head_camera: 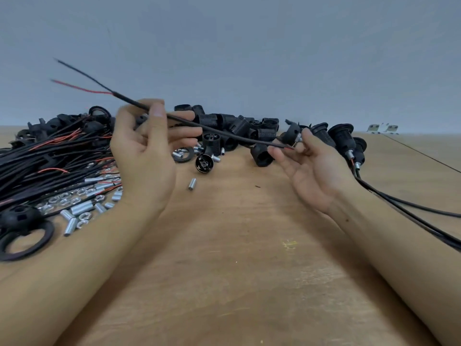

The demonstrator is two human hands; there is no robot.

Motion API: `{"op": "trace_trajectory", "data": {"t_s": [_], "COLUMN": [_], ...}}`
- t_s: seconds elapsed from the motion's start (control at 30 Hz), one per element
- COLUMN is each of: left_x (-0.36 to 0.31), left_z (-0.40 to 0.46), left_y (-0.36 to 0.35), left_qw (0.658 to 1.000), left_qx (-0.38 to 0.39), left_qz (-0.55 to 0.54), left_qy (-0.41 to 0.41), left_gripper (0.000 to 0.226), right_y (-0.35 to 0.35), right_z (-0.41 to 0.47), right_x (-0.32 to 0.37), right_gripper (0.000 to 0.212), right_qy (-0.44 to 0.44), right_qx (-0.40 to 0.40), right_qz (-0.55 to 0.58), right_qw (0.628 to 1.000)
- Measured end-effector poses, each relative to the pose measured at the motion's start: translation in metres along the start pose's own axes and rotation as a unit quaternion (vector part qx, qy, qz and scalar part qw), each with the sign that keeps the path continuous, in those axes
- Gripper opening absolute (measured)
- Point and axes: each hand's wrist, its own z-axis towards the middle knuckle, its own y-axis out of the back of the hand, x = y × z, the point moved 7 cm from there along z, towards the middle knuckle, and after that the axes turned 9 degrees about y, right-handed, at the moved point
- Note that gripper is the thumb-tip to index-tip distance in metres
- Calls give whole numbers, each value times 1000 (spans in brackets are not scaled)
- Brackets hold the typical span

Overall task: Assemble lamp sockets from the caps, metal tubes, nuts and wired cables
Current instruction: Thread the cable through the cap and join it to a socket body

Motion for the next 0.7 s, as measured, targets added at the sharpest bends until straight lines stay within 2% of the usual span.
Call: {"op": "trace_trajectory", "data": {"t_s": [0.07, 0.17, 0.27, 0.37, 0.5, 0.7], "left_x": [15, 44, 58, 49, 31, 18], "left_z": [1, -13, -26, -20, -6, -17], "left_y": [-4, -21, -30, -30, -19, -33], "left_qw": [996, 969, 938, 950, 973, 976], "left_qx": [17, 108, 187, 178, 103, 184], "left_qz": [-23, 11, 65, 26, -55, -12], "left_qy": [83, 224, 284, 256, 197, 118], "left_gripper": [6, 16, 36, 28, 33, 27], "right_y": [-6, -18, -28, -29, -27, -37], "right_z": [-4, -13, -19, -24, -23, -34], "right_x": [-5, -11, -15, -19, -20, -22], "right_gripper": [33, 28, 37, 39, 37, 31], "right_qy": [-19, -47, -87, -110, -99, -119], "right_qx": [17, 68, 156, 235, 258, 350], "right_qz": [-16, -18, -44, -118, -135, -114], "right_qw": [1000, 996, 983, 959, 951, 922]}}
